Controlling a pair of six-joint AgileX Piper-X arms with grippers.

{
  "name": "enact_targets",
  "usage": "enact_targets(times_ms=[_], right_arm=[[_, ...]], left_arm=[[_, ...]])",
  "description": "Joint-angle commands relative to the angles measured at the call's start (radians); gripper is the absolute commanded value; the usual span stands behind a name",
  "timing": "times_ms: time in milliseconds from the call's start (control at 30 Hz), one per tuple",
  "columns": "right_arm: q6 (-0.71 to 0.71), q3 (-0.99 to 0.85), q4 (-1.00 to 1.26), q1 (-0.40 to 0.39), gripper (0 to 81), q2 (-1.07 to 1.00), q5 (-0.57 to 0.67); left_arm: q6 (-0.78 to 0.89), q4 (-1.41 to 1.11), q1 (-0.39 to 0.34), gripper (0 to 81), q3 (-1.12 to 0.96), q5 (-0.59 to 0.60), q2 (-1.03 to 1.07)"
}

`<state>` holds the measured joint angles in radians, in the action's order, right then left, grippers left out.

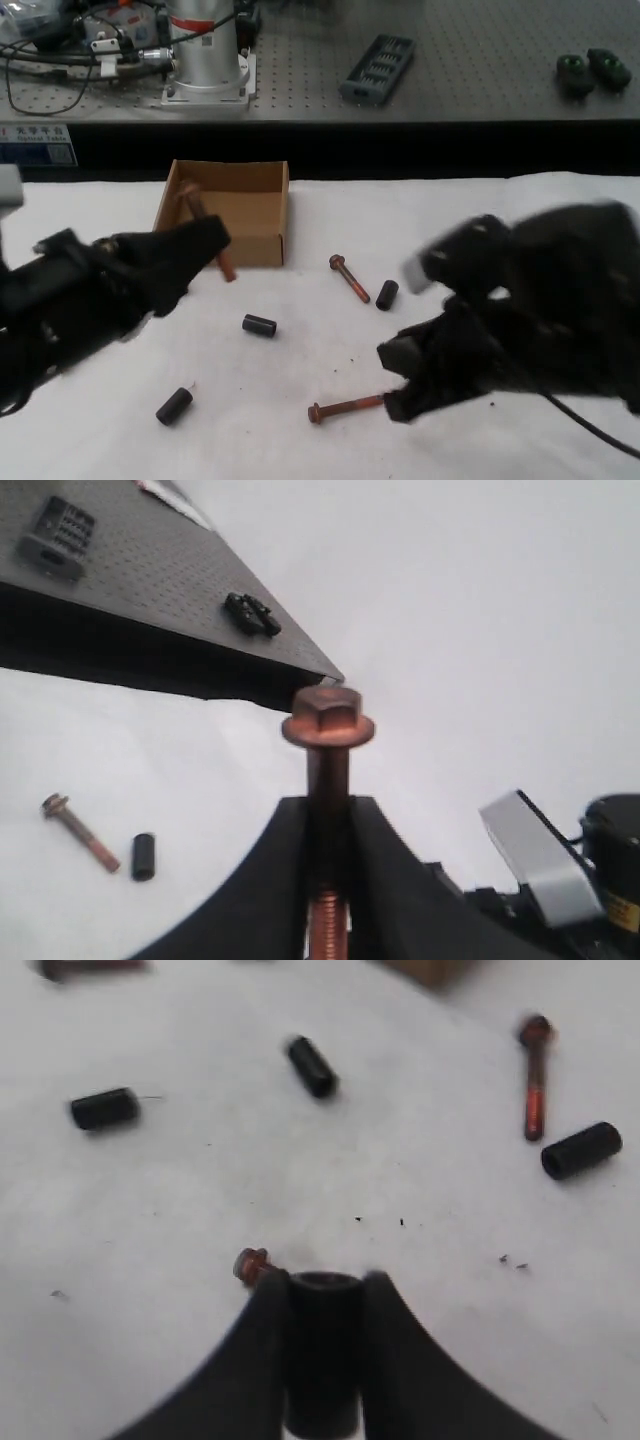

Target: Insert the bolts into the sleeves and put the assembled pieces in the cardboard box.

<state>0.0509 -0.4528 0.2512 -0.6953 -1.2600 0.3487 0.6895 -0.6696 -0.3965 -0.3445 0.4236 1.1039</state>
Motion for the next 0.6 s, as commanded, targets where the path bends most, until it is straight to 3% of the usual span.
enact_targets(times_ms=[0, 133, 233, 367, 567], right_arm=[[-0.003, 0.025, 0.125, -0.001, 4.3, 0.015, 0.083], [0.061, 0.125, 0.344, 0.067, 4.3, 0.004, 0.239], [0.069, 0.138, 0.367, 0.094, 4.3, -0.028, 0.304], [0.069, 0.115, 0.441, 0.1, 4.3, -0.118, 0.367], [0.069, -0.002, 0.463, 0.1, 4.3, -0.284, 0.459]], left_arm=[[0.071, -0.174, 0.01, 0.6, -0.011, 0.047, 0.072], [0.079, -0.241, 0.012, 0.6, -0.026, 0.136, 0.161], [0.096, -0.312, 0.012, 0.6, -0.041, 0.201, 0.204], [0.12, -0.34, 0.012, 0.6, -0.085, 0.298, 0.226], [0.12, -0.326, 0.012, 0.6, -0.137, 0.322, 0.231]])
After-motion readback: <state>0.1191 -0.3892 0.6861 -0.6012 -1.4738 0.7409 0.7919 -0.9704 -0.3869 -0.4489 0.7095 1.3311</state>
